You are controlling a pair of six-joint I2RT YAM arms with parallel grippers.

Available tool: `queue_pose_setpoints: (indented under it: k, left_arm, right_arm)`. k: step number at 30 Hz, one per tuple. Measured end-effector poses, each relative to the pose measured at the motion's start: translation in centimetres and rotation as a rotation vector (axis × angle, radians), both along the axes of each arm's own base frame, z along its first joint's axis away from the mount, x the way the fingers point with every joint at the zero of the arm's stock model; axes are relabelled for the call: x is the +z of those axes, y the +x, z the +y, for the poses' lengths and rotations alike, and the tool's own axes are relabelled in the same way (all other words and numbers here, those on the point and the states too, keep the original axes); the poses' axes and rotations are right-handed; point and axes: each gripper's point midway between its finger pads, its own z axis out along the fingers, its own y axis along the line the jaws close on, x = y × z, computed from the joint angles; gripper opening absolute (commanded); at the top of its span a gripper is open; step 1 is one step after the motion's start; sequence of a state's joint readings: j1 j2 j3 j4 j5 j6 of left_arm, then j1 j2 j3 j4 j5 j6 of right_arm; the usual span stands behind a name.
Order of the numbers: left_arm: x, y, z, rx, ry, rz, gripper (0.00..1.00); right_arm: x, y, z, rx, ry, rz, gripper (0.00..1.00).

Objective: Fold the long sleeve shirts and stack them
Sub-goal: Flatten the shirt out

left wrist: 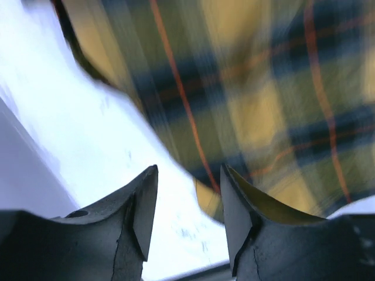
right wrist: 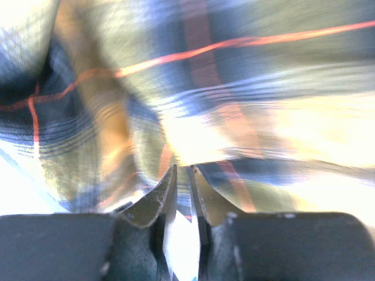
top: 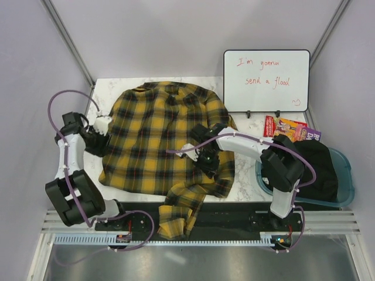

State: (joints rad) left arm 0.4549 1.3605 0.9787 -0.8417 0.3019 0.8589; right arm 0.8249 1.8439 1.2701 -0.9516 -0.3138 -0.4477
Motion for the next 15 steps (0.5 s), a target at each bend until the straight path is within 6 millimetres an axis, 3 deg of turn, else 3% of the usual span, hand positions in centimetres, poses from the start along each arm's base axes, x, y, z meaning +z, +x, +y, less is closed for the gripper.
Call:
queue_pose_setpoints:
  k: [2, 4, 6, 8, 11, 15]
  left_arm:
    - [2.4, 2.9, -1.8, -0.056, -0.019, -0.086, 0.55]
    - [3.0, 5.2, -4.1, -0.111, -0.043, -0.119, 0.54]
    - [2.4, 6.7, -5.7, -0.132, -0.071, -0.11, 0.52]
    - [0.2, 8.1, -6.4, -0.109, -0.104, -0.046, 0.49]
    - [-3.4, 9.4, -5.0, -0.037, -0.084, 0.04, 0.48]
    - [-6.3, 7.9, -2.6, 0.034, 0.0, 0.127, 0.46]
  right_arm:
    - [1.9, 2.5, 0.9, -0.049, 0.047, -0.034, 0.25]
    - [4.4, 7.1, 1.9, -0.124, 0.113, -0.109, 0.25]
    - [6.4, 11.9, 2.7, -0.193, 0.176, -0.2, 0.25]
    - [7.3, 16.6, 2.3, -0.268, 0.198, -0.285, 0.25]
    - [5.8, 19.8, 0.9, -0.329, 0.161, -0.314, 0.25]
    - [1.4, 19.8, -0.8, -0.344, 0.058, -0.267, 0.27]
